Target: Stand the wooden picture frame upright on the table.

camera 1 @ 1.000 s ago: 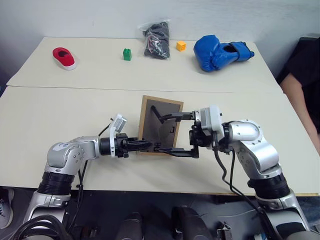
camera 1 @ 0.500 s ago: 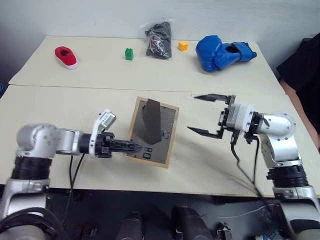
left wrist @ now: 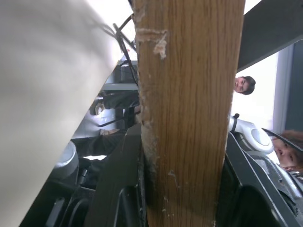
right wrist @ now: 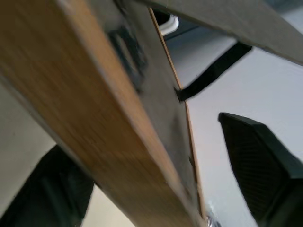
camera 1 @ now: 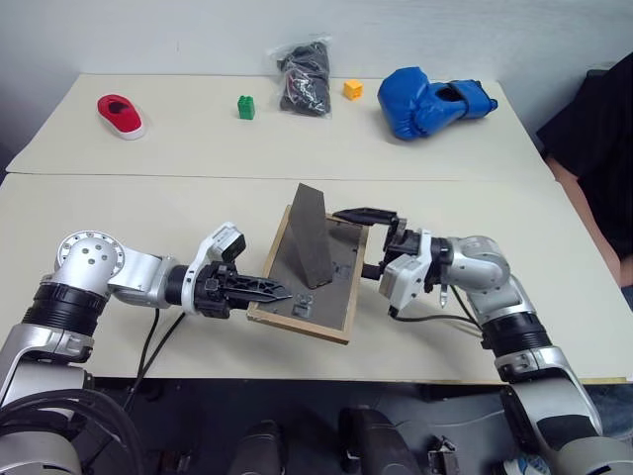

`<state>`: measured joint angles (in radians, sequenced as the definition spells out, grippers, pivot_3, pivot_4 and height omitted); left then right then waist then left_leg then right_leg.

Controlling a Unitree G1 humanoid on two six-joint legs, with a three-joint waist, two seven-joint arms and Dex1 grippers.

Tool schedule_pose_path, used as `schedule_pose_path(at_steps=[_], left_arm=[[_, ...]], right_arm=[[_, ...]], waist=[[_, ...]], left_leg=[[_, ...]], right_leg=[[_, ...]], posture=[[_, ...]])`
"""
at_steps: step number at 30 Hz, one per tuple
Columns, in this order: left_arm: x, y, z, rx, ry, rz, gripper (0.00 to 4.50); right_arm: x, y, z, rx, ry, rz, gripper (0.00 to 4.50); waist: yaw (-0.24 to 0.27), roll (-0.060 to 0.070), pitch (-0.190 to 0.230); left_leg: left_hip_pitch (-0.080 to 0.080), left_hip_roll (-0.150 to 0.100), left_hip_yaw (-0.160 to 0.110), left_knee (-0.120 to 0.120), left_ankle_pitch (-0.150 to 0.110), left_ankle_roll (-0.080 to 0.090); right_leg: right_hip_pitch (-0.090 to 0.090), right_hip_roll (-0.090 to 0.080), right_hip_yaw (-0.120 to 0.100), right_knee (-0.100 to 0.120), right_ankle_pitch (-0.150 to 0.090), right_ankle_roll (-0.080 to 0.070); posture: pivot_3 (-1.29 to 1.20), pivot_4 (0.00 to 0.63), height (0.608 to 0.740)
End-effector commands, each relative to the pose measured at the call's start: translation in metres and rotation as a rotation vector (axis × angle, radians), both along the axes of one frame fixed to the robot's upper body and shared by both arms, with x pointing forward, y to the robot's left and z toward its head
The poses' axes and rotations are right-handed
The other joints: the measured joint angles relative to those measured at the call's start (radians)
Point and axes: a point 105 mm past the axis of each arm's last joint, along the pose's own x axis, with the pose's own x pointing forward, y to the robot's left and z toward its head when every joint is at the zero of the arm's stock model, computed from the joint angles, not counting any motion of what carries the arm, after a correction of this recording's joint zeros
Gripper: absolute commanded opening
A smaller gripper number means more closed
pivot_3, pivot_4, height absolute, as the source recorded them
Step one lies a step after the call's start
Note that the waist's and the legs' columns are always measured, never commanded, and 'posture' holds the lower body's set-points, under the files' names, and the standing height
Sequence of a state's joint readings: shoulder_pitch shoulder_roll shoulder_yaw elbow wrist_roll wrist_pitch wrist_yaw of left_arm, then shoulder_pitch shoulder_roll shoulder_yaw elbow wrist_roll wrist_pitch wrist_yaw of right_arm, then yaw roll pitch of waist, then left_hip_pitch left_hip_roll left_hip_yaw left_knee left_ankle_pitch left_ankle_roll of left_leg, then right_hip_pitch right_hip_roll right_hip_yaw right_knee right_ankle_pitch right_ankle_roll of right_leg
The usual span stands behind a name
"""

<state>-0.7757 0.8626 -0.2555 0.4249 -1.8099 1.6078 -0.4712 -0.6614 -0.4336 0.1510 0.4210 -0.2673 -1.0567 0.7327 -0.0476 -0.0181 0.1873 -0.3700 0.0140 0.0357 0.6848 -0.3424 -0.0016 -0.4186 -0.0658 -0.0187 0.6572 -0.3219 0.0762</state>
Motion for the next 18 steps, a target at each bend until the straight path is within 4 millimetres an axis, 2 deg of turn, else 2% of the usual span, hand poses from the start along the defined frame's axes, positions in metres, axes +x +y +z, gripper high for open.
schedule_pose_path(at_steps=[1, 4, 9, 10, 12, 13, 16, 18], left_arm=[[0.004, -0.002, 0.018, -0.085, -0.018, 0.02, 1.25], [0.008, -0.001, 0.024, -0.118, -0.044, 0.047, 1.25], [0.012, -0.002, 0.031, -0.105, -0.117, 0.084, 1.25], [0.013, -0.002, 0.036, -0.124, -0.134, 0.088, 1.81], [0.016, 0.005, 0.052, -0.189, -0.149, 0.092, 2.28], [0.015, 0.01, 0.06, -0.22, -0.149, 0.088, 2.58], [0.019, 0.03, 0.068, -0.224, -0.132, 0.149, 3.49], [0.013, 0.05, 0.066, -0.158, -0.146, 0.208, 3.66]], right_arm=[[-0.007, -0.002, 0.017, 0.068, -0.124, 0.007, 2.64], [0.0, -0.004, 0.016, 0.079, -0.119, -0.026, 1.72], [0.004, -0.01, 0.021, 0.1, -0.152, -0.049, 1.67], [0.003, -0.011, 0.023, 0.107, -0.169, -0.046, 1.67], [0.003, -0.01, 0.025, 0.107, -0.184, -0.041, 1.59], [0.004, -0.01, 0.026, 0.115, -0.188, -0.042, 1.38], [0.004, -0.011, 0.026, 0.116, -0.189, -0.042, 1.31], [0.004, -0.014, 0.023, 0.112, -0.19, -0.044, 1.31]], waist=[[0.0, 0.0, 0.0], [-0.001, 0.0, 0.0], [-0.004, 0.0, 0.0], [-0.005, 0.0, 0.0], [-0.005, 0.0, 0.0], [-0.006, 0.0, 0.0], [-0.012, 0.0, 0.0], [-0.02, 0.0, 0.0]], left_leg=[[0.0, 0.0, 0.0, 0.0, 0.0, 0.0], [0.0, -0.001, 0.0, 0.0, 0.0, 0.0], [0.0, 0.0, 0.0, 0.0, 0.0, -0.001], [0.0, 0.0, 0.0, 0.0, 0.001, -0.001], [0.0, 0.0, 0.0, 0.0, 0.001, -0.001], [0.0, 0.0, 0.0, 0.0, 0.001, -0.001], [0.001, 0.0, 0.001, 0.0, 0.001, -0.001], [0.001, 0.0, 0.001, -0.001, 0.001, -0.002]], right_leg=[[0.0, 0.0, 0.0, 0.0, 0.0, 0.0], [0.0, 0.0, 0.0, 0.0, 0.0, 0.0], [0.0, 0.001, 0.0, 0.0, 0.0, 0.0], [0.0, 0.001, 0.0, 0.0, 0.0, 0.0], [0.0, 0.001, 0.0, 0.0, 0.0, 0.0], [0.0, 0.001, 0.0, 0.0, 0.0, 0.0], [0.0, 0.002, 0.0, 0.001, 0.0, 0.0], [-0.001, 0.003, 0.001, 0.001, 0.0, 0.0]], posture=[[0.0, 0.15, 0.74], [0.0, 0.15, 0.74], [0.0, 0.15, 0.74], [0.0, 0.15, 0.74], [0.0, 0.15, 0.74], [0.0, 0.15, 0.74], [0.0, 0.15, 0.74], [0.0, 0.15, 0.74]])
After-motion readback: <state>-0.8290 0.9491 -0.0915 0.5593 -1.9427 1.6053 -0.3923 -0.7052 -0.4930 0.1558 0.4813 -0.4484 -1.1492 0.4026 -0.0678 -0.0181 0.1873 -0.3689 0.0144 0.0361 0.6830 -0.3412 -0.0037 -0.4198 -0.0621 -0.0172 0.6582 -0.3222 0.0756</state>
